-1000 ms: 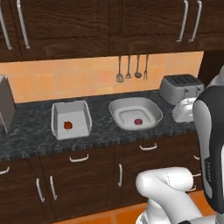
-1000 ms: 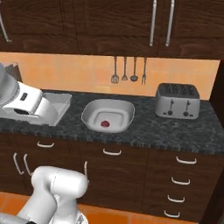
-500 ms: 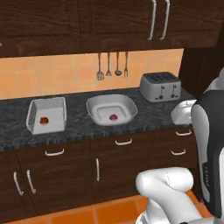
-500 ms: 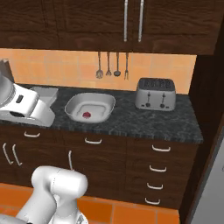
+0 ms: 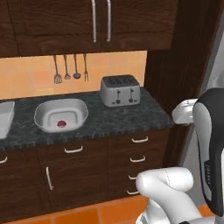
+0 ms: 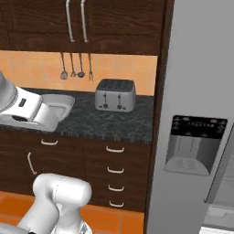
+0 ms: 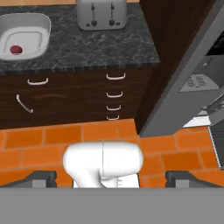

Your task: Place one tomato and one chicken drumstick in each tupperware on the nearby counter, to pack two identical lunches.

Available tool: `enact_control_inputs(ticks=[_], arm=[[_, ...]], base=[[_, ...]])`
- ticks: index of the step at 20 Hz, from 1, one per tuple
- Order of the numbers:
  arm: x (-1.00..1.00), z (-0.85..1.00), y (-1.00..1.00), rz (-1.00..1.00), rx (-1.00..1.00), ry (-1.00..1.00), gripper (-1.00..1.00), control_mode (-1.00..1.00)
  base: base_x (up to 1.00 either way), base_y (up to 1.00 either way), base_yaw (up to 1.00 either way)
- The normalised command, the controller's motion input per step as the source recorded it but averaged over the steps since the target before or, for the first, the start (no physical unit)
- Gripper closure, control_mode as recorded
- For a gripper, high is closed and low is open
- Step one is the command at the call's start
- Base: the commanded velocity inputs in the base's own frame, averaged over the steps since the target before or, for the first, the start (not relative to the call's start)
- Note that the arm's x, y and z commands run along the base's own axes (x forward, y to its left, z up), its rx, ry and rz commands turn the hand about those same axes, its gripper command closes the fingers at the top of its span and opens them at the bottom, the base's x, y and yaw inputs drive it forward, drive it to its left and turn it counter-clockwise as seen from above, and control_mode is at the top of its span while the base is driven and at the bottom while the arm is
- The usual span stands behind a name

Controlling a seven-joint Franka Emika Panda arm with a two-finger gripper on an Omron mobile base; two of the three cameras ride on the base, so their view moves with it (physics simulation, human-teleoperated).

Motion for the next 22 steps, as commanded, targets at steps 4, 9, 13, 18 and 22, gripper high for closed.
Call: enact_control_inputs(ticks=[4,9,13,18,22], arm=[[0.0,0.0,0.0,0.0,0.0,0.0,-1.0,1.0],[0.0,0.0,0.0,0.0,0.0,0.0,-1.0,1.0],[0.0,0.0,0.0,0.0,0.0,0.0,-1.0,1.0],[0.0,0.0,0.0,0.0,0.0,0.0,-1.0,1.0],[0.0,0.0,0.0,0.0,0.0,0.0,-1.0,1.0]], base=[[0.0,-1.0,0.0],[0.0,-1.0,0.05],[0.0,-1.0,0.06],[0.0,-0.88,0.13],[0.03,-0.54,0.08]])
